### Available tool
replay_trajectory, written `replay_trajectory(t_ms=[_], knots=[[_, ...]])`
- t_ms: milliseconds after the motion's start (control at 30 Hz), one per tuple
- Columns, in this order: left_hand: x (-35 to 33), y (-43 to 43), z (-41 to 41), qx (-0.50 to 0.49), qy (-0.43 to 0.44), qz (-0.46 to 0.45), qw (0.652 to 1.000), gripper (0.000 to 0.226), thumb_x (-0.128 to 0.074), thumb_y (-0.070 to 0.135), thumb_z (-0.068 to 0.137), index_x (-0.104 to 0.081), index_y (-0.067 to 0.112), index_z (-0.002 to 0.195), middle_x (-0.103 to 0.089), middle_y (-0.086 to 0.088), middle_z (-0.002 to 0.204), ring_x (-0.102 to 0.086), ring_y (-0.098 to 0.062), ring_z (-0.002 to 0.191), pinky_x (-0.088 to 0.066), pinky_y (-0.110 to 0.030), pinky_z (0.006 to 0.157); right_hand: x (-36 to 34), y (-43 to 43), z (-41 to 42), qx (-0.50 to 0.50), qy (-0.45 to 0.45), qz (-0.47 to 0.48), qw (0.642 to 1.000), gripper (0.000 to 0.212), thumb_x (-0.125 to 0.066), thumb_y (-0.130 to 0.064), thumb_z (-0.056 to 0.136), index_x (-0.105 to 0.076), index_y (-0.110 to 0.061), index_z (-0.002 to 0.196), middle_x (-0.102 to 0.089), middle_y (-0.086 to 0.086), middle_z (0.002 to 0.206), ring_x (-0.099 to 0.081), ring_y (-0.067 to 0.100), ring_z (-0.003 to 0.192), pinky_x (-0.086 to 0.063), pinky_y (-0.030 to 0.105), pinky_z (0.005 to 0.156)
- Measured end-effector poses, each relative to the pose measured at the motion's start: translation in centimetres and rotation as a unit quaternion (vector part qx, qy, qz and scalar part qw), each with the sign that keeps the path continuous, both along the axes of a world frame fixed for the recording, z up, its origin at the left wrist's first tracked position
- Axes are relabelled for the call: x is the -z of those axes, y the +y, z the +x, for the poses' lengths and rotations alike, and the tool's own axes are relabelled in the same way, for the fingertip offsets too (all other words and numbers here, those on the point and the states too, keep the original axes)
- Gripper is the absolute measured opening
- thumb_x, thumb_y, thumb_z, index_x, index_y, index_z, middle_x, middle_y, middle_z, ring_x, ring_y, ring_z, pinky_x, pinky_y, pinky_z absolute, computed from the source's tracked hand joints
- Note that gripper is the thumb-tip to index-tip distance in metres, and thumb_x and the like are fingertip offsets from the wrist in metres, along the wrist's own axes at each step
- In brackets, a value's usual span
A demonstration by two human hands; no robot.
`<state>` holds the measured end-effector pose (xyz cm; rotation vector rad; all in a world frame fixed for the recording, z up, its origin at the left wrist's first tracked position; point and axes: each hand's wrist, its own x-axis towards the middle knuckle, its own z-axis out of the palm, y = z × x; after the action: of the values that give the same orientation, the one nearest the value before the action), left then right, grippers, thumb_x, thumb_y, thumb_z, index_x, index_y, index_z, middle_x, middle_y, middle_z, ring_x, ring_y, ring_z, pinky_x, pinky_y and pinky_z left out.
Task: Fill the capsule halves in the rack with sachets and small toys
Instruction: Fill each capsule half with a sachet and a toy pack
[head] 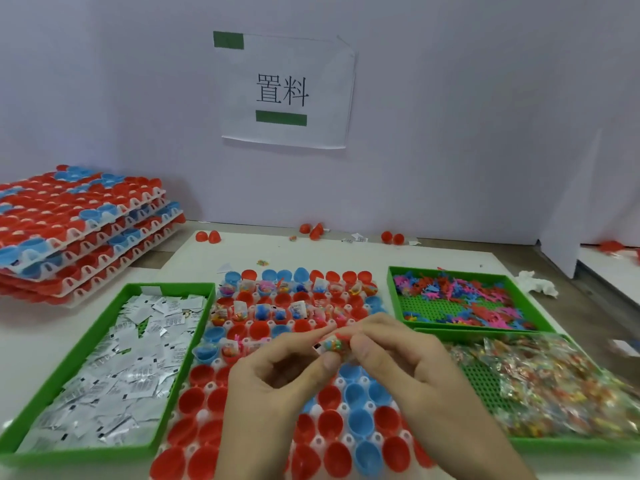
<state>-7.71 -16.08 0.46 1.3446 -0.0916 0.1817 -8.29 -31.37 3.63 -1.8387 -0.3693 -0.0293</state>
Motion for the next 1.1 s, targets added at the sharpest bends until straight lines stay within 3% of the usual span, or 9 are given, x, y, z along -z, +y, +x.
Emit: replay_trajectory(t_ms=[133,333,433,600,667,733,833,900,1100], knots=[[1.3,-1.8,-0.8,-0.013,0.017,-0.033,0.999,0.035,-0.079,0.028,0.050,-0.082,0.032,0.085,-0.071,-0.008,0.070,-0.071,-0.012,0.068,-0.055,-0.016,0.062,1.3,-0.9,-2.1,0.020,-0.013,-0.059,0.998,0.022,-0.050,-0.053,0.095,-0.065,-0.054,0.110,-0.057,-0.021,0.110,-0.058,-0.001,0.108,-0.047,0.018,0.091],[1.8,-1.7,-1.9,-0.019,0.016,-0.043,0.999,0.028,-0.081,0.019,0.052,-0.080,0.013,0.079,-0.075,-0.014,0.079,-0.072,-0.021,0.074,-0.059,-0.022,0.065,2.5,-0.5,-3.8,0.017,-0.023,-0.057,0.998,0.024,-0.058,-0.026,0.097,-0.062,-0.047,0.105,-0.054,-0.022,0.107,-0.056,0.000,0.109,-0.044,0.016,0.092],[1.6,-1.3,-2.0,-0.007,0.019,-0.055,0.998,0.027,-0.081,0.014,0.051,-0.078,0.011,0.078,-0.075,-0.015,0.081,-0.073,-0.024,0.075,-0.059,-0.023,0.065,2.6,-0.1,-4.2,0.024,-0.026,-0.049,0.998,0.013,-0.059,-0.044,0.095,-0.063,-0.047,0.106,-0.055,-0.023,0.110,-0.057,0.001,0.111,-0.046,0.024,0.096],[1.6,-1.3,-2.4,-0.022,0.019,-0.051,0.998,0.023,-0.080,0.022,0.046,-0.077,0.021,0.068,-0.072,-0.007,0.066,-0.067,-0.011,0.060,-0.054,-0.015,0.056,2.6,-4.4,-0.1,0.096,-0.002,-0.148,0.984,0.040,-0.047,-0.073,0.087,-0.051,-0.061,0.125,-0.050,-0.038,0.123,-0.052,-0.016,0.110,-0.047,0.006,0.077],[1.6,-1.3,-2.6,-0.026,0.019,-0.059,0.998,0.019,-0.080,0.020,0.046,-0.076,0.023,0.064,-0.067,-0.002,0.058,-0.063,-0.007,0.055,-0.052,-0.014,0.053,3.2,-8.4,4.7,0.190,0.021,-0.194,0.962,0.041,-0.053,-0.055,0.093,-0.052,-0.046,0.133,-0.051,-0.022,0.135,-0.054,-0.008,0.106,-0.048,0.013,0.073],[1.6,-1.1,-2.5,-0.018,0.013,-0.071,0.997,0.024,-0.086,0.029,0.042,-0.076,0.023,0.063,-0.065,-0.001,0.056,-0.062,-0.007,0.054,-0.053,-0.015,0.053,4.3,-13.1,10.5,0.294,0.083,-0.264,0.915,0.049,-0.058,-0.041,0.097,-0.049,-0.023,0.142,-0.049,0.003,0.146,-0.055,0.017,0.119,-0.051,0.037,0.094],[1.7,-0.6,-2.2,-0.008,0.006,-0.067,0.998,0.065,-0.095,0.060,0.018,-0.076,0.020,0.066,-0.067,-0.012,0.062,-0.066,-0.016,0.059,-0.058,-0.022,0.058,5.9,-18.7,16.7,0.366,0.174,-0.388,0.828,0.065,-0.056,-0.051,0.095,-0.044,-0.010,0.144,-0.043,0.019,0.148,-0.049,0.036,0.128,-0.042,0.050,0.107],[2.0,-0.4,-2.0,-0.013,0.010,-0.061,0.998,0.074,-0.091,0.065,0.009,-0.076,0.020,0.066,-0.067,-0.018,0.066,-0.066,-0.021,0.060,-0.059,-0.024,0.059,6.7,-19.9,18.9,0.368,0.196,-0.420,0.806,0.074,-0.051,-0.064,0.093,-0.043,-0.010,0.142,-0.045,0.021,0.147,-0.048,0.038,0.130,-0.042,0.049,0.107],[2.6,0.2,-1.6,-0.022,0.018,-0.042,0.999,0.075,-0.090,0.066,0.006,-0.077,0.021,0.064,-0.067,-0.016,0.062,-0.066,-0.020,0.057,-0.058,-0.023,0.056,6.4,-14.9,20.3,0.236,0.080,-0.372,0.894,0.047,-0.046,-0.052,0.101,-0.060,-0.015,0.127,-0.061,0.010,0.133,-0.060,0.028,0.115,-0.044,0.040,0.102]])
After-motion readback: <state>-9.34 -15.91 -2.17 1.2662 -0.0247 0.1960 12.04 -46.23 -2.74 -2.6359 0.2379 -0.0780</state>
